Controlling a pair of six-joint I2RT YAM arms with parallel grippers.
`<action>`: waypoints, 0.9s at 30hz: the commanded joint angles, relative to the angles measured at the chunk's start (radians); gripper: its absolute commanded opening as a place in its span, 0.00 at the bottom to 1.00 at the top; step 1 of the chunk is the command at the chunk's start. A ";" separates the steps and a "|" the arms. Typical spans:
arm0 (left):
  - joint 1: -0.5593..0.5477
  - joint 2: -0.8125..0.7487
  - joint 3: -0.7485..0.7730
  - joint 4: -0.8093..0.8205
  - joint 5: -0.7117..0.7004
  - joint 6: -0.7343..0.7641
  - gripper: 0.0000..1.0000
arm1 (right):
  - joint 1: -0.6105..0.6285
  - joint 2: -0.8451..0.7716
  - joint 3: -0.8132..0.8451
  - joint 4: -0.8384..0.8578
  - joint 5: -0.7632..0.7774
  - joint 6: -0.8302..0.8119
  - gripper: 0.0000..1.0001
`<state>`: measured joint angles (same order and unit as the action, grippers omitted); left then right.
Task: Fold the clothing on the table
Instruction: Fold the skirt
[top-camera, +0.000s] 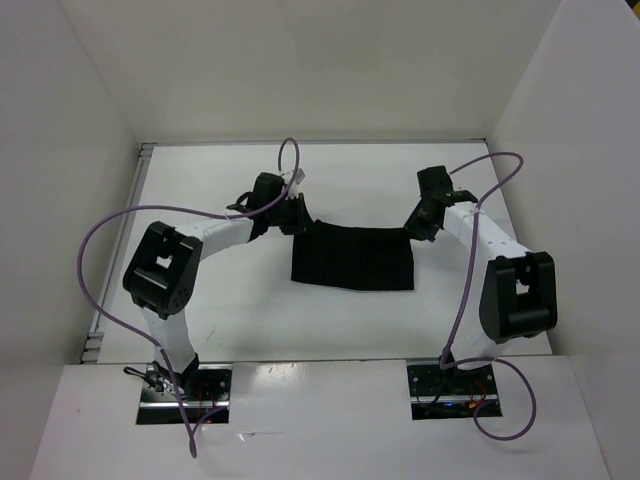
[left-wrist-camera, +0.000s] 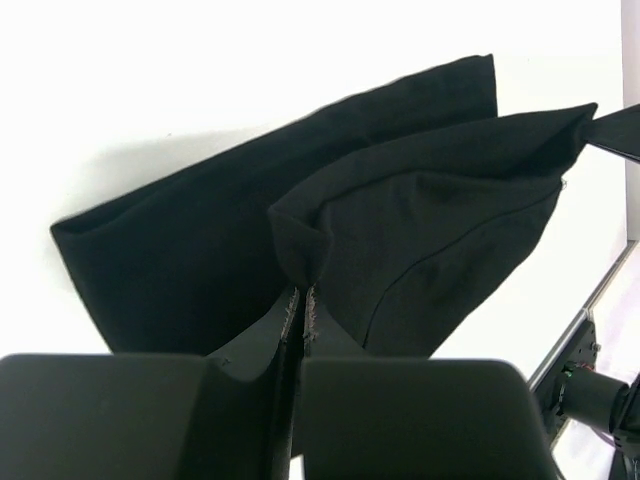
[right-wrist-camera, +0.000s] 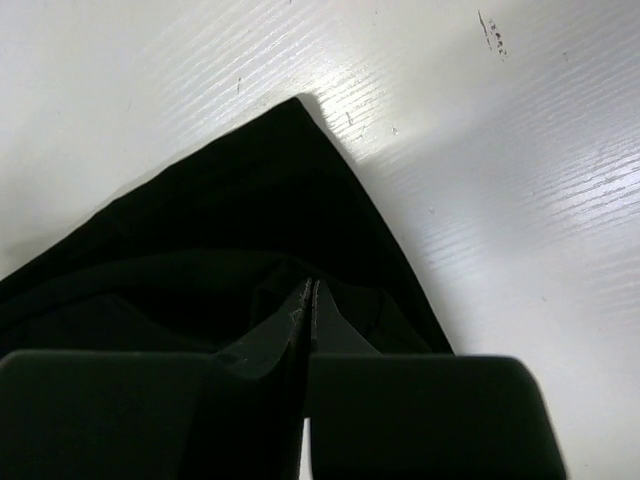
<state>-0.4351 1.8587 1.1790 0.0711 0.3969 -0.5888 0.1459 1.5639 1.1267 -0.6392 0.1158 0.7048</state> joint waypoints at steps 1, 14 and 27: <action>-0.004 -0.056 -0.025 -0.017 -0.024 -0.011 0.00 | -0.006 0.005 0.008 0.004 0.007 -0.002 0.00; -0.004 -0.078 -0.076 -0.082 -0.150 -0.054 0.00 | -0.006 0.128 0.079 0.056 -0.013 -0.021 0.00; -0.004 0.004 -0.053 -0.136 -0.201 -0.083 0.00 | -0.006 0.229 0.099 0.144 -0.044 -0.030 0.00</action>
<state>-0.4362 1.8336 1.1076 -0.0422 0.2287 -0.6449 0.1459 1.7809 1.1858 -0.5716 0.0704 0.6895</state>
